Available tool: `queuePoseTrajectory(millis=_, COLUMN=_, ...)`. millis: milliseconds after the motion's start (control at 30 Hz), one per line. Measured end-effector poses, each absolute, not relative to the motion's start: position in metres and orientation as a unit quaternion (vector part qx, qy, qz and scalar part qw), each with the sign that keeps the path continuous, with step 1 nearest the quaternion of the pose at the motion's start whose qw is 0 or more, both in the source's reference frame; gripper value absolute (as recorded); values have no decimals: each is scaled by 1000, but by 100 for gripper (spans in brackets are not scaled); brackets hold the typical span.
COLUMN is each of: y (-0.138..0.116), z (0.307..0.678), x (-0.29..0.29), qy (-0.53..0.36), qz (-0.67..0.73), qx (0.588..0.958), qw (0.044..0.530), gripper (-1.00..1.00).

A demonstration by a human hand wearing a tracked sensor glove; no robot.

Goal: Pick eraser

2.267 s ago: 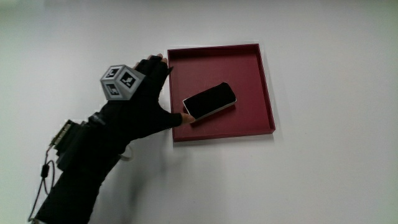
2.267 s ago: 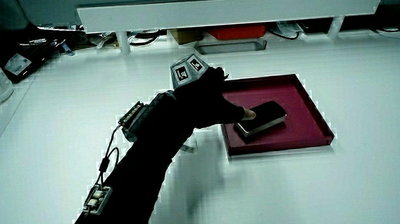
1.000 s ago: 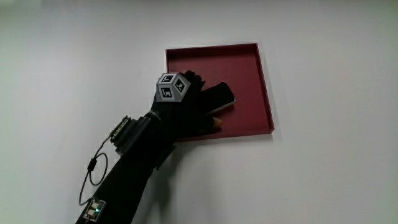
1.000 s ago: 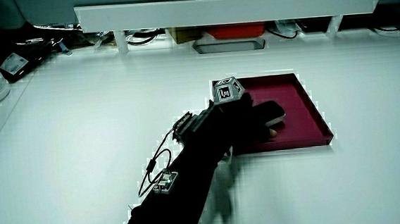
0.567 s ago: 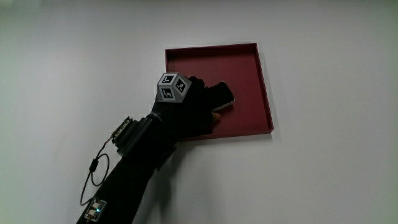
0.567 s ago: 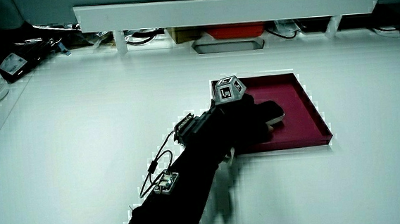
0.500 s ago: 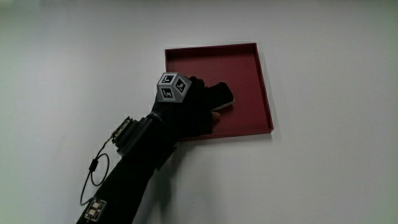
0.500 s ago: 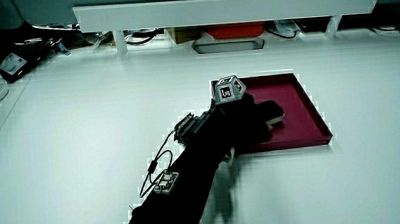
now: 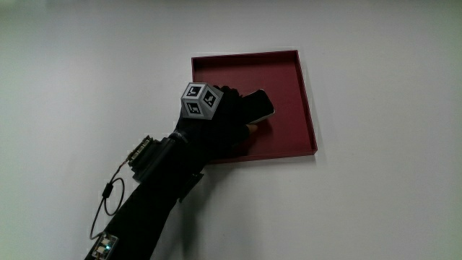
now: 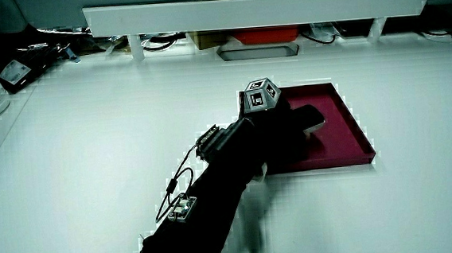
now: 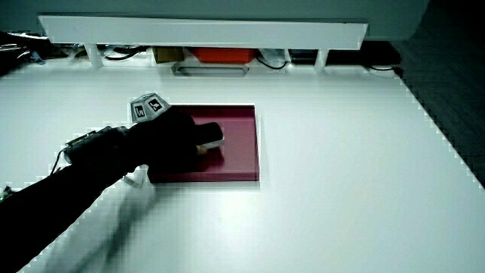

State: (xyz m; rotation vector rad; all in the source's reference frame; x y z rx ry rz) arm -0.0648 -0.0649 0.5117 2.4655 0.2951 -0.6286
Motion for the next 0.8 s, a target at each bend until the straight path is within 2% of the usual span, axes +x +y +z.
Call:
queuePoseTrajectory(millis=500, y=-60, z=451, x=-89, qy=154, qz=-239, qx=926, qw=248, gripper=100)
queuePoseTrajectory(millis=533, y=-60, z=448, x=-93, qy=174, qz=-236, qx=927, qw=232, gripper=100)
queuePoseTrajectory(millis=667, y=-53, z=443, x=-112, qy=150, qz=-285, qx=916, qw=238, gripper=100)
queuePoseTrajectory(millis=700, y=-52, z=429, x=-114, qy=186, qz=-248, qx=927, qw=211, gripper=100)
queuePoseTrajectory(millis=767, y=-50, z=437, x=-125, qy=167, qz=-295, qx=916, qw=217, gripper=100)
queuePoseTrajectory(millis=800, y=-50, z=420, x=-127, qy=246, qz=-225, qx=930, qw=153, gripper=100)
